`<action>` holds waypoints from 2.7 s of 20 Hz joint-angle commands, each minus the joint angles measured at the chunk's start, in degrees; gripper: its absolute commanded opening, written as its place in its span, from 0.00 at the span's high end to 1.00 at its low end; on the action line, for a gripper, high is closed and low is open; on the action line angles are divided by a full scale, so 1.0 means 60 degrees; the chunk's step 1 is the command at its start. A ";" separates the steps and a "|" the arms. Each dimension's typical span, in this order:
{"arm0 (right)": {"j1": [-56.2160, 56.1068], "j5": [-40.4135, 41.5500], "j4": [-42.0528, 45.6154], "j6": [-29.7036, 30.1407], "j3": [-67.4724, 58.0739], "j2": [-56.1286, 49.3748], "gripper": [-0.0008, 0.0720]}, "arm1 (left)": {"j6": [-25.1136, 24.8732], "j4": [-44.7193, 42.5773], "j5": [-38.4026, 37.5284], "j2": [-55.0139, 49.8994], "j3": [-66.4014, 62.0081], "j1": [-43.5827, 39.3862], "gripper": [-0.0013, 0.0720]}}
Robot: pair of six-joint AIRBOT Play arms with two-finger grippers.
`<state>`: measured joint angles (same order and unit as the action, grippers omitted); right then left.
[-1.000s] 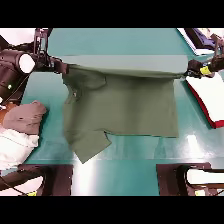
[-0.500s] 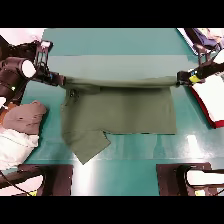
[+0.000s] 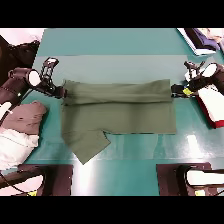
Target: Fold the shirts.
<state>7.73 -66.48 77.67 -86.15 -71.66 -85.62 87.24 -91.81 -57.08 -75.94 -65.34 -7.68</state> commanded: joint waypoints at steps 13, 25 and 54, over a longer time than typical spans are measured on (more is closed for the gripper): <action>0.0000 -0.1137 -0.0703 0.0386 0.0707 0.2510 0.49 | 0.1719 0.2288 -0.2801 0.3610 0.3570 -0.0124 0.32; -0.0007 -0.1209 -0.0790 0.0386 0.0790 0.2732 0.49 | 0.4000 0.3340 -0.2681 0.4860 0.5701 -0.3399 0.32; 0.0714 -0.2087 -0.0004 0.0794 0.4419 0.3246 0.49 | 0.4091 0.3439 -0.0816 0.4860 0.5788 -0.3464 0.95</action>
<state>9.72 -79.40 76.71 -81.58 -51.42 -66.32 112.68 -70.59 -62.28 -46.85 -29.50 -28.45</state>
